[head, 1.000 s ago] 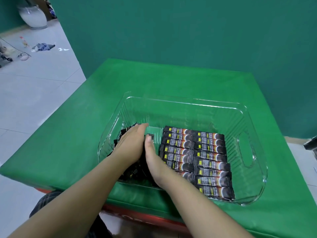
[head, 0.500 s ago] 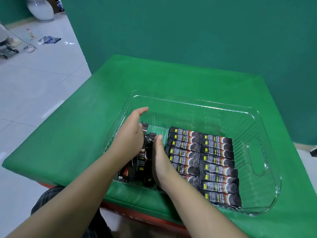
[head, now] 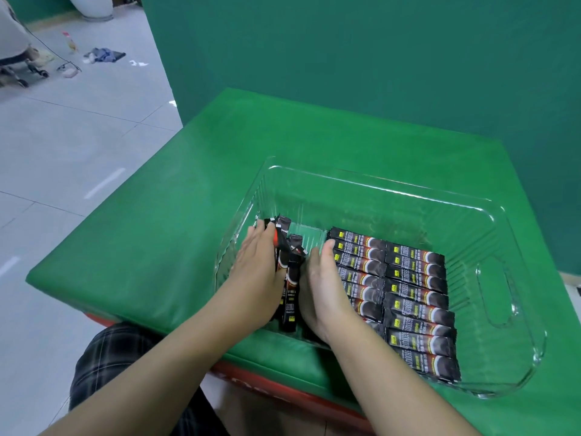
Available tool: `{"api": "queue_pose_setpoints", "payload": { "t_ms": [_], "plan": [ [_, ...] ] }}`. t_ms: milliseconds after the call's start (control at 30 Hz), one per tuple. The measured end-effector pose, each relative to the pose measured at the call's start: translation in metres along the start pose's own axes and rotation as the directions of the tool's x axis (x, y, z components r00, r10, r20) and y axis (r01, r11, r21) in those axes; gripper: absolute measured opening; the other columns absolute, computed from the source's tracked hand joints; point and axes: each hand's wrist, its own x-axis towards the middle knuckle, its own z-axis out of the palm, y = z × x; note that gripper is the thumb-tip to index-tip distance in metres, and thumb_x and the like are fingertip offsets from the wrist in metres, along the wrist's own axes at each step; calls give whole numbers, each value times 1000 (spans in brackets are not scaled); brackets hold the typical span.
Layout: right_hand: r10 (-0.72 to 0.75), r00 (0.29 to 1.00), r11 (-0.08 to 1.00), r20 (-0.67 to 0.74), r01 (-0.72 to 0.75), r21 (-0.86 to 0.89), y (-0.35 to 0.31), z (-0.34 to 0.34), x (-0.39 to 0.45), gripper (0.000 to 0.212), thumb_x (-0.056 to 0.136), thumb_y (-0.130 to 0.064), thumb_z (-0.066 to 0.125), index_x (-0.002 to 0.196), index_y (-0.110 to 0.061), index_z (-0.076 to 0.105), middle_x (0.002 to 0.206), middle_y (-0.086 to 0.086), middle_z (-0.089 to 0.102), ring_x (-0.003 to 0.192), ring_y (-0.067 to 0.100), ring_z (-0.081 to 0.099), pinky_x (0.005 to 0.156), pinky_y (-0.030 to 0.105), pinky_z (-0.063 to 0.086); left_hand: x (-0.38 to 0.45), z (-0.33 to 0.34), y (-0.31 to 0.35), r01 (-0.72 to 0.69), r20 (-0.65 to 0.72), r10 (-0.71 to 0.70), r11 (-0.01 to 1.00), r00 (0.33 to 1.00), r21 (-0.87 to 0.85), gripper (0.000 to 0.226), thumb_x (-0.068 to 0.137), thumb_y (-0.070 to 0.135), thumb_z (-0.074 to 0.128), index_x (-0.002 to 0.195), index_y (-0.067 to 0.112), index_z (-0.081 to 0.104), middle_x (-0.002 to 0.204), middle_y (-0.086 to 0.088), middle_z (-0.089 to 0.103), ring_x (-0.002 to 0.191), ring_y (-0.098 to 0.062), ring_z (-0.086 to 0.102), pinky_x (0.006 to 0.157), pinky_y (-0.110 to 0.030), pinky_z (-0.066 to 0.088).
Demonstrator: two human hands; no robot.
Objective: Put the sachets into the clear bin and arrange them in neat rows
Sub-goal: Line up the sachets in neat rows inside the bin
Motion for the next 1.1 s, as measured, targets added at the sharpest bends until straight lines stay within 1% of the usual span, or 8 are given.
{"api": "queue_pose_setpoints", "payload": {
  "t_ms": [133, 300, 467, 700, 833, 900, 1000, 1100],
  "plan": [
    [73, 997, 985, 21, -76, 158, 0, 3, 2, 74, 91, -65, 1, 151, -22, 6, 158, -6, 6, 145, 11, 7, 115, 30, 5, -2, 9, 1, 49, -27, -49, 999, 998, 13, 76, 93, -8, 35, 152, 16, -7, 160, 2, -13, 144, -6, -13, 110, -19, -9],
    [118, 993, 966, -21, -110, 234, 5, 6, 11, 93, 78, -81, 11, 151, -26, 6, 158, -1, 4, 146, 17, 5, 119, 42, 0, -5, 11, -1, 59, -38, -58, 997, 998, 53, 76, 93, -8, 34, 151, 14, -10, 160, 0, -13, 144, -7, -13, 107, -17, -14],
    [109, 992, 967, -57, -92, 239, 0, 6, 10, 84, 85, -73, 4, 151, -20, 3, 157, -1, 3, 145, 16, 3, 117, 41, 0, -13, 9, -2, 12, -81, 0, 991, 997, 136, 68, 97, 0, 34, 151, 11, -7, 160, -5, -4, 146, -11, -6, 95, -9, -25],
    [122, 992, 960, -35, -109, 257, -7, 8, 15, 73, 94, -63, 9, 151, -17, 8, 156, 0, 19, 143, 15, 17, 115, 35, 10, -4, 12, -4, 51, -3, -51, 994, 999, 98, 69, 101, 26, 39, 151, 5, -5, 160, -6, -2, 146, -12, -9, 110, -20, -9],
    [140, 990, 975, -9, -136, 176, -18, 9, 20, 59, 100, -50, 17, 137, -6, 33, 109, -10, 56, 106, 10, 56, 93, 28, 37, 3, 21, -4, 114, 33, -119, 985, 992, 128, 81, 99, 29, 43, 148, 4, -16, 159, -9, -16, 144, -15, -19, 109, -23, -11],
    [174, 984, 972, -46, -164, 166, -22, 8, 28, 55, 101, -46, 22, 131, -3, 38, 95, -8, 60, 86, 8, 59, 73, 27, 43, 4, 23, -3, 150, 32, -154, 983, 987, 109, 84, 99, 28, 45, 147, 4, -20, 158, -10, -20, 144, -17, -22, 109, -25, -9],
    [249, 968, 931, -31, -230, 284, -26, 3, 37, 63, 100, -50, 24, 149, -13, 16, 142, 11, 44, 114, 23, 56, 86, 36, 44, 2, 24, -2, 140, 37, -144, 985, 989, 97, 86, 99, 26, 45, 145, 3, -24, 157, -9, -23, 142, -17, -26, 105, -23, -14],
    [272, 962, 895, 2, -253, 368, -29, 1, 41, 69, 98, -54, 25, 151, -16, 4, 155, 10, 23, 132, 29, 42, 106, 45, 34, -3, 23, -2, 135, 0, -135, 990, 991, 46, 88, 99, 25, 48, 146, 5, -23, 157, -5, -23, 140, -12, -26, 104, -21, -17]
  ]
}}
